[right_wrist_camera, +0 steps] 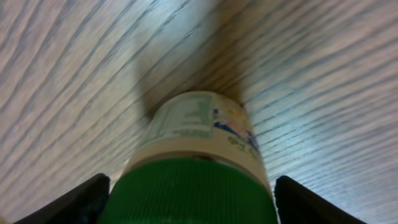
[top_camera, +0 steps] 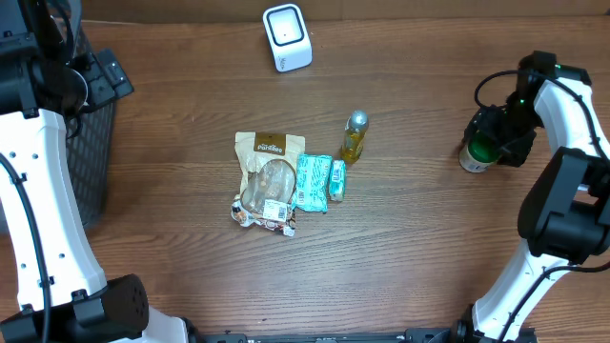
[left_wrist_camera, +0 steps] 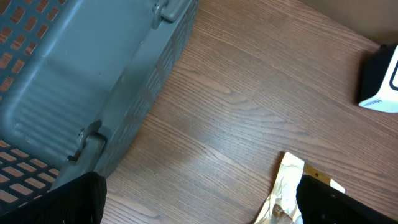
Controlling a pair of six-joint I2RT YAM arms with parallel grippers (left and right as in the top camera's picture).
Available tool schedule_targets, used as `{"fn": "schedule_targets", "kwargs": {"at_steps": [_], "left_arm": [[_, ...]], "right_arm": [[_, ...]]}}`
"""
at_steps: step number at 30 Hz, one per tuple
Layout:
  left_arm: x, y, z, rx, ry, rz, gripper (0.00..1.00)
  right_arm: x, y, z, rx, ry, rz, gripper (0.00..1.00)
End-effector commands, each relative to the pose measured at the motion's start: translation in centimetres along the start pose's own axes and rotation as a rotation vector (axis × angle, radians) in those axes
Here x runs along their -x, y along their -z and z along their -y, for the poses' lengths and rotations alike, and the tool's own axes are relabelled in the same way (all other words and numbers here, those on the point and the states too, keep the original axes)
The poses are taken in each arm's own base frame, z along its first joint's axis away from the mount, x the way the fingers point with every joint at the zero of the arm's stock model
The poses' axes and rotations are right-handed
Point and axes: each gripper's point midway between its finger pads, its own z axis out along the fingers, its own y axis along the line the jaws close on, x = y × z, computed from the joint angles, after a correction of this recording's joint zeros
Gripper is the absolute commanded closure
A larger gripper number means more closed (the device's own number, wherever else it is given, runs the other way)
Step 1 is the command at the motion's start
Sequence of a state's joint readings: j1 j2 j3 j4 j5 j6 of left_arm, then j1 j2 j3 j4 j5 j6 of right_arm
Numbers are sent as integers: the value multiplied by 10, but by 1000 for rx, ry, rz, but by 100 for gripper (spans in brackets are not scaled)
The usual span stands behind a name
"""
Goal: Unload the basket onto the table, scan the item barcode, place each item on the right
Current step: 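Carry the jar with the right gripper to the table's right side, then move the right gripper over the yellow oil bottle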
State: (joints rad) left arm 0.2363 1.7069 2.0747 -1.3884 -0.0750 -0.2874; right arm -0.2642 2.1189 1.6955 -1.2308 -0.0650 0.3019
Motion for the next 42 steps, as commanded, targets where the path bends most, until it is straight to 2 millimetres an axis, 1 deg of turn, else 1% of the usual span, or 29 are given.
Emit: {"fn": "schedule_targets", "kwargs": {"at_steps": [1,3,5,6,8,10,12,14,15,18,20,21,25,29,31,35,37,38,42], "left_arm": [[1,0,2,-6,-4,1,0],[1,0,2,-6,-4,1,0],[1,0,2,-6,-4,1,1],[1,0,2,-6,-4,1,0],[1,0,2,-6,-4,1,0],[1,0,2,-6,-4,1,0],[1,0,2,-6,-4,1,0],[1,0,2,-6,-4,1,0],[1,0,2,-6,-4,1,0],[1,0,2,-6,-4,1,1],[1,0,2,-6,-4,1,0],[1,0,2,-6,-4,1,1],[1,0,2,-6,-4,1,1],[1,0,2,-6,-4,1,0],[1,0,2,-6,-4,1,1],[1,0,2,-6,-4,1,0],[1,0,2,-6,-4,1,0],[1,0,2,-6,-4,1,0],[1,0,2,-6,-4,1,0]], "right_arm": [[5,1,5,-81,-13,51,13],[8,1,3,-86,-8,68,13],[11,8,0,-80,-5,82,13],[13,15,-2,-75,-6,92,13],[18,33,-8,-64,-2,118,13],[23,57,-17,-46,10,159,13],[24,82,-29,-28,31,195,13],[19,101,-44,-9,65,220,14],[14,109,-54,12,102,223,15],[-11,124,-86,53,226,209,16],[-31,127,-109,85,286,191,16],[-37,128,-115,95,302,186,16],[-69,130,-157,148,351,179,16],[-86,132,-195,195,429,230,16],[-93,134,-213,209,462,267,14],[-100,136,-233,175,519,356,9],[-108,136,-241,170,545,369,6],[-114,135,-244,170,559,368,0],[-130,130,-247,161,557,337,0]]}}
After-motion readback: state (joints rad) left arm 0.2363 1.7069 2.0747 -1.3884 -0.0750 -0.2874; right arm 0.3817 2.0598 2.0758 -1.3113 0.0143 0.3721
